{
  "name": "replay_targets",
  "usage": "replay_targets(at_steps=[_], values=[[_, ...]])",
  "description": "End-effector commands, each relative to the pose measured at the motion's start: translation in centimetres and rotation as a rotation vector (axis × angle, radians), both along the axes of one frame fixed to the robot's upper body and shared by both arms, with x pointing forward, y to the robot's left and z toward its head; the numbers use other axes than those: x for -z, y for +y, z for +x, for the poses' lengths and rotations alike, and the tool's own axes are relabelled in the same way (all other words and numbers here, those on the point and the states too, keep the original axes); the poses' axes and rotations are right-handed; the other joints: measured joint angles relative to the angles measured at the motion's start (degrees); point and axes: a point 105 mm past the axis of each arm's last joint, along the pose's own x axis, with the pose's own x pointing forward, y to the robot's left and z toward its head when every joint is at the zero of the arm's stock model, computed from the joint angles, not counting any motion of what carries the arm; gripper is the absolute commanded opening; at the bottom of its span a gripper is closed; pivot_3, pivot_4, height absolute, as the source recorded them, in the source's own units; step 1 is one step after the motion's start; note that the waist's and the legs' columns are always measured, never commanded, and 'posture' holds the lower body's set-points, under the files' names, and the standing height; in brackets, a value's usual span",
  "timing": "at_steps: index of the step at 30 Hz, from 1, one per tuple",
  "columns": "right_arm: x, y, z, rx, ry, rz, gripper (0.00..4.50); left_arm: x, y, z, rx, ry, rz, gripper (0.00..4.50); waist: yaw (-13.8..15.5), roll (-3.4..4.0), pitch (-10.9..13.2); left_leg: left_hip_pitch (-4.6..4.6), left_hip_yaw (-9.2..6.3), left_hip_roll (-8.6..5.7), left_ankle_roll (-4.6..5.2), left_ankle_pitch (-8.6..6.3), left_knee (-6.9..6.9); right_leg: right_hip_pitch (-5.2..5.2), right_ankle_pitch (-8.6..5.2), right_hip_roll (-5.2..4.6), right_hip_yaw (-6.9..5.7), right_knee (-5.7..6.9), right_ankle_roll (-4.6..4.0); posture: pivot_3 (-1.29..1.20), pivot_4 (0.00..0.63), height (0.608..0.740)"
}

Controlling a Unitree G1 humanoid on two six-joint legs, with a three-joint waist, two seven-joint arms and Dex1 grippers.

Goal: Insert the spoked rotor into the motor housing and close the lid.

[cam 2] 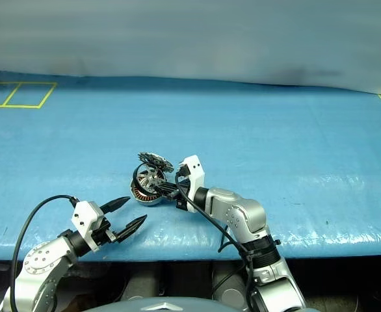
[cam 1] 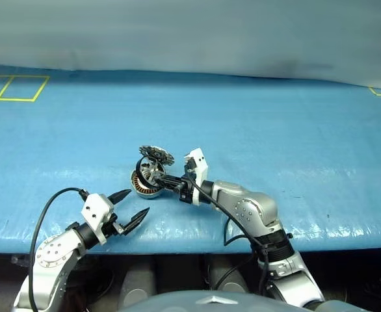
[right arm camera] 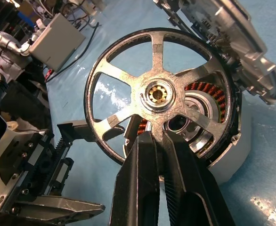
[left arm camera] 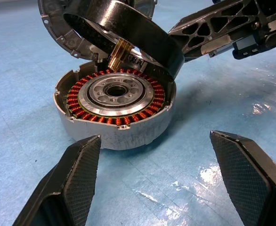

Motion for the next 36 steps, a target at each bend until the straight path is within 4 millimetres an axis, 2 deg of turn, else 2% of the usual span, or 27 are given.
replay_targets(at_steps=[1, 6, 9, 13, 23, 27, 34, 36], values=[[-1.8, 0.5, 0.0, -0.029, -0.083, 0.031, 0.17, -1.4, -0.2, 0.1, 0.011, -0.059, 0.003, 4.04, 0.0, 0.00, 0.0, 0.00, 0.00, 0.00, 0.00, 0.00, 0.00, 0.00, 0.00, 0.00, 0.00, 0.00, 0.00, 0.00, 0.150, 0.740], [-1.4, 0.5, -0.3, -0.055, -0.100, -0.003, 0.17, -1.4, -0.2, 0.1, 0.010, -0.060, 0.005, 4.04, 0.0, 0.00, 0.0, 0.01, 0.00, 0.00, 0.00, 0.00, 0.00, 0.00, 0.00, 0.00, 0.00, 0.01, 0.00, 0.00, 0.150, 0.740], [-1.3, 0.3, -0.2, -0.046, -0.116, -0.022, 0.89, -1.4, -0.2, 0.1, 0.009, -0.061, 0.006, 4.04, 0.0, 0.00, 0.0, 0.02, 0.00, 0.00, 0.00, 0.00, 0.00, 0.01, 0.00, 0.00, 0.00, 0.01, 0.00, 0.00, 0.150, 0.740], [-1.6, 0.3, -0.1, -0.041, -0.135, -0.020, 2.17, -1.3, -0.2, 0.1, 0.010, -0.061, 0.006, 4.04, 0.0, -0.01, 0.0, 0.04, 0.00, 0.00, 0.00, 0.00, 0.01, 0.03, 0.00, 0.01, 0.00, 0.02, 0.00, 0.00, 0.150, 0.740], [-2.7, 0.4, -0.3, -0.049, -0.163, 0.027, 2.17, -1.4, -0.3, 0.1, 0.011, -0.061, -0.001, 4.04, 0.0, 0.00, 0.0, 0.04, 0.00, 0.00, 0.00, 0.00, 0.01, 0.03, 0.00, 0.01, 0.00, 0.03, 0.00, 0.00, 0.150, 0.740], [-2.8, -0.6, 0.1, -0.014, -0.173, 0.007, 2.17, -1.5, -0.4, 0.1, 0.010, -0.066, -0.013, 4.04, 0.0, 0.00, 0.0, 0.05, 0.00, 0.00, 0.00, 0.00, 0.01, 0.03, 0.00, 0.01, 0.00, 0.03, 0.00, 0.00, 0.150, 0.740], [-1.9, -4.5, 0.1, 0.083, -0.175, -0.079, 0.01, -1.5, -0.5, 0.0, 0.016, -0.063, -0.015, 4.04, 0.3, -0.01, 0.0, 0.04, 0.00, -0.01, 0.00, 0.00, 0.01, 0.04, 0.00, 0.00, 0.01, 0.01, 0.00, 0.00, 0.150, 0.740], [-1.8, -5.8, 0.3, 0.115, -0.191, -0.108, 0.01, -1.5, -0.5, 0.0, 0.017, -0.062, -0.017, 4.04, 0.2, -0.01, 0.0, 0.05, 0.00, -0.01, 0.00, 0.00, 0.01, 0.04, 0.00, 0.00, 0.01, 0.02, 0.00, 0.00, 0.150, 0.740]])
